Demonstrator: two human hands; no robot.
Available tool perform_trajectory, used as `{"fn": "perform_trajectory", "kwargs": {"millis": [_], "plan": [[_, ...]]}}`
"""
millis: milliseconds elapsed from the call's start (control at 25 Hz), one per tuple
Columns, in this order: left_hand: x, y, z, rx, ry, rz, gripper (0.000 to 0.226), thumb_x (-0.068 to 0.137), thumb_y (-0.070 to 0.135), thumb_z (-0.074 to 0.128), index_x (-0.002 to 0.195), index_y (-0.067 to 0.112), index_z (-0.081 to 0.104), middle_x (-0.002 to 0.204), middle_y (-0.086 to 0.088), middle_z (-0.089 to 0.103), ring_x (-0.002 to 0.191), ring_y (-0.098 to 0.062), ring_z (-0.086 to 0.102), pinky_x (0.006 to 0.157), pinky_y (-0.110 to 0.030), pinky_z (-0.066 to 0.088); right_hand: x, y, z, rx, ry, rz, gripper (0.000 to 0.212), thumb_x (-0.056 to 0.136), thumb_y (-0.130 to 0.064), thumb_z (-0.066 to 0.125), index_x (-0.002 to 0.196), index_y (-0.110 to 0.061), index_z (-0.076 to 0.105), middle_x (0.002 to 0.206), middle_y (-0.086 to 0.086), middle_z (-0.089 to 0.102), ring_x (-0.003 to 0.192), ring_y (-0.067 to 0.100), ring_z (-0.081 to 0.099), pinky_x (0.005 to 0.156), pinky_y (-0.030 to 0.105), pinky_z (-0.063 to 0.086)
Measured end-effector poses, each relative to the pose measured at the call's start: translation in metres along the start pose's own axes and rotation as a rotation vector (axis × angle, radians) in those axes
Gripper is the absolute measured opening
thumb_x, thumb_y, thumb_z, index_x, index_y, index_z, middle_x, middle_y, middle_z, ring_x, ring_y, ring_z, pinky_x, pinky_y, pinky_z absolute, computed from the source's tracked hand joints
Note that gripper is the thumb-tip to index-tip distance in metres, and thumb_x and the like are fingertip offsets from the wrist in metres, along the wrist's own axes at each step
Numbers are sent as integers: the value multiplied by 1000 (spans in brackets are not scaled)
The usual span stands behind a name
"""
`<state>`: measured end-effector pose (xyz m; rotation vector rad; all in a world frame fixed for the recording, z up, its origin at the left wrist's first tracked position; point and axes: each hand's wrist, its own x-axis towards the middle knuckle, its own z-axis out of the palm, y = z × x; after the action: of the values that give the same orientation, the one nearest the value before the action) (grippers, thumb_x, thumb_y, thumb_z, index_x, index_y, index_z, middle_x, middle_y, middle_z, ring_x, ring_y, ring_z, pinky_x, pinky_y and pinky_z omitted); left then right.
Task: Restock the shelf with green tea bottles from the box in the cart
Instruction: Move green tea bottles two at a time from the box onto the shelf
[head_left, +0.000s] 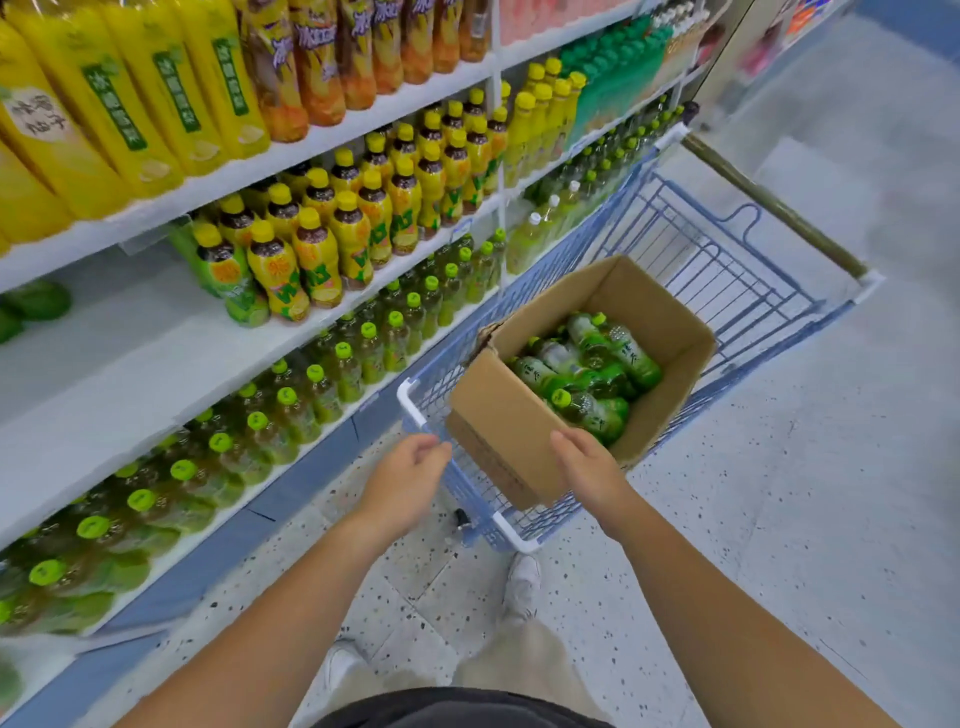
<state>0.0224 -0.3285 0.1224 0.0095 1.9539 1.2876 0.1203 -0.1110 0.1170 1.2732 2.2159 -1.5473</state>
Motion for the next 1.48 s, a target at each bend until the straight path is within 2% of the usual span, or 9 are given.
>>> {"fn": "perform_trajectory", "kwargs": {"millis": [80, 320, 560, 720, 960, 1080, 1160, 1320, 1480], "plan": [[18, 21, 30, -5, -34, 30, 43, 102, 45, 49, 140, 24, 51, 128, 9, 55, 117, -13, 53, 97, -34, 44, 18, 4, -25, 22, 17, 20, 42, 101, -44, 46, 136, -22, 52, 129, 0, 57, 114, 19, 55, 92, 37, 46], [78, 73, 131, 15, -67, 1, 46, 103, 46, 47, 142, 23, 47, 129, 5, 54, 115, -16, 56, 90, -32, 44, 97, 29, -110, 44, -58, 64, 43, 99, -45, 47, 137, -25, 51, 134, -1, 55, 122, 20, 53, 108, 46, 43], [128, 105, 218, -22, -69, -111, 57, 100, 55, 46, 147, 22, 43, 143, 3, 53, 125, -15, 53, 110, -40, 42, 185, 33, -183, -90, -167, 84, 47, 103, -41, 44, 143, -17, 47, 136, 2, 54, 125, 21, 51, 109, 44, 41], [170, 123, 228, 5, -22, -162, 59, 102, 54, 42, 151, 21, 39, 146, 5, 50, 126, -14, 51, 103, -32, 40, 237, 34, -194, -179, -197, 90, 47, 103, -40, 44, 143, -14, 47, 135, 3, 55, 125, 22, 52, 110, 43, 40], [266, 123, 207, 105, 93, -239, 54, 101, 44, 49, 147, 15, 43, 130, 1, 58, 87, -10, 57, 76, -27, 44, 314, 35, -178, -299, -194, 112, 52, 103, -43, 41, 143, -11, 46, 125, 5, 56, 114, 22, 51, 98, 35, 38], [306, 104, 208, 189, 92, -308, 58, 97, 43, 50, 146, 12, 44, 124, -7, 64, 106, -23, 61, 96, -36, 47, 351, 34, -165, -344, -171, 173, 64, 99, -54, 40, 147, -11, 43, 138, 10, 54, 126, 29, 50, 103, 41, 39], [334, 85, 215, 222, 68, -380, 56, 94, 45, 48, 138, 10, 51, 126, -20, 62, 114, -35, 60, 102, -46, 46, 376, 34, -154, -352, -165, 232, 68, 98, -56, 41, 147, -10, 40, 137, 11, 53, 124, 31, 51, 102, 41, 40], [359, 59, 229, 320, -28, -468, 36, 95, 42, 48, 74, 13, 49, 75, -9, 54, 66, -25, 52, 62, -33, 39, 416, 33, -135, -328, -128, 295, 72, 95, -59, 45, 141, -4, 44, 134, 14, 52, 120, 33, 51, 102, 41, 41], [378, 57, 233, 366, -95, -515, 48, 94, 52, 54, 113, 9, 64, 113, -14, 63, 98, -29, 60, 77, -32, 43, 446, 35, -123, -109, -2, 365, 77, 82, -61, 64, 124, 3, 51, 116, 12, 58, 106, 29, 57, 101, 44, 46]]}}
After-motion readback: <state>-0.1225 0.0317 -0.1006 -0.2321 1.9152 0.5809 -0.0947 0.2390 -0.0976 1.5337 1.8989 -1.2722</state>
